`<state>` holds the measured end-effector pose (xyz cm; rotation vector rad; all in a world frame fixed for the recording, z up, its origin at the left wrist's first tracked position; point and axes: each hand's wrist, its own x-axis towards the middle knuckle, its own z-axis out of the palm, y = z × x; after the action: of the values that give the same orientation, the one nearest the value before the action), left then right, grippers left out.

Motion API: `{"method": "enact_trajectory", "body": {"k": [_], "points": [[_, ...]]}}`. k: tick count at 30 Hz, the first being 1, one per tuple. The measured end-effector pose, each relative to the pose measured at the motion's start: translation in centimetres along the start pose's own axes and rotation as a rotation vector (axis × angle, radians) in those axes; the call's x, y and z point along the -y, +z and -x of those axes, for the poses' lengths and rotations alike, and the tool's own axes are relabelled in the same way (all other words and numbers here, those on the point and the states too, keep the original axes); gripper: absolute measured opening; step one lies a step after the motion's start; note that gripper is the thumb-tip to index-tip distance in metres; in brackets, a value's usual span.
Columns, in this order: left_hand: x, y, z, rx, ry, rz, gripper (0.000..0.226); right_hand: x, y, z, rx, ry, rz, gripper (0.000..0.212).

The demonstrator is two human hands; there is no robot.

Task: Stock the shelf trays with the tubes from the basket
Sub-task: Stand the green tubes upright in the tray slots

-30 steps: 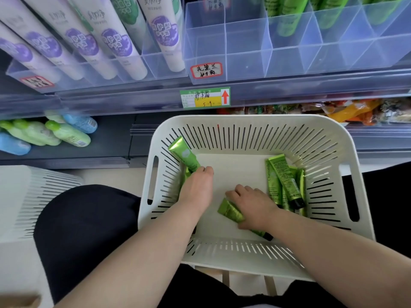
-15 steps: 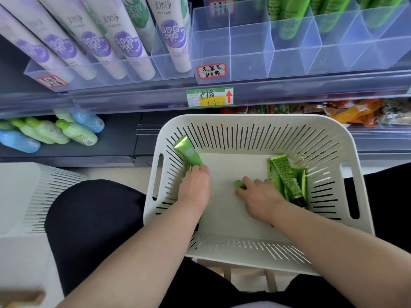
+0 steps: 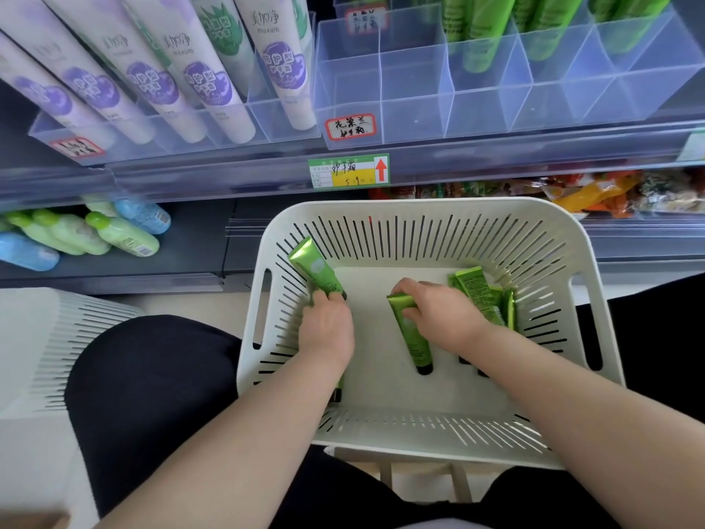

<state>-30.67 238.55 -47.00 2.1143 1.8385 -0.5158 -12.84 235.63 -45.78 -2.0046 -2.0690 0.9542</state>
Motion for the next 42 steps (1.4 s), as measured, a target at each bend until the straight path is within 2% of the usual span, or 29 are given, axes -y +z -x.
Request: {"method": "enact_trajectory", "body": {"k": [3,6,8,14,16,19,23,26,28,30,33,39,42], "points": [[0.3,-0.2,-0.1,0.061,-0.043,0.088,0.034,0.1,-0.3,0.1,0.030,0.007,-0.022,0.030],[0.2,-0.3,-0.4,0.095,0.045,0.193,0.028,-0.1,-0.7,0.2,0.050,0.020,0.011,0.030],[0.1,-0.2,-0.7,0.089,0.098,0.286,0.033,-0.1,-0.9,0.4,0.057,0.028,0.028,0.030],[0.1,0.5,-0.5,0.040,0.169,0.207,0.036,-0.1,-1.1,1.0,0.060,0.055,0.080,0.030],[-0.1,0.4,-0.4,0.065,0.217,0.156,0.033,-0.1,-1.3,1.1,0.051,0.071,0.106,0.030],[-1.2,0.2,-0.1,0.186,0.430,0.035,0.029,-0.1,-1.8,1.4,0.027,0.096,0.124,0.030],[-3.9,0.3,0.2,0.275,0.709,-0.306,0.039,-0.5,-2.5,2.2,0.008,0.149,0.121,0.031],[-5.0,1.4,0.3,0.309,0.776,-0.507,0.062,-1.1,-3.0,2.9,0.005,0.177,0.079,0.029],[-4.8,2.1,0.2,0.305,0.774,-0.587,0.066,-1.3,-3.1,3.3,0.007,0.170,0.054,0.028],[-4.4,2.4,-0.1,0.268,0.726,-0.529,0.054,-1.4,-3.0,3.4,0.004,0.163,0.047,0.027],[-3.9,1.6,-0.9,0.149,0.583,-0.262,0.045,-1.5,-3.1,3.3,-0.022,0.163,0.037,0.029],[-3.4,0.1,-0.7,0.076,0.407,0.155,0.017,-1.1,-4.1,3.0,-0.136,0.180,0.005,0.028],[-2.7,-1.3,0.1,0.020,0.370,0.344,0.022,-0.7,-4.7,3.2,-0.168,0.180,-0.010,0.028]]}}
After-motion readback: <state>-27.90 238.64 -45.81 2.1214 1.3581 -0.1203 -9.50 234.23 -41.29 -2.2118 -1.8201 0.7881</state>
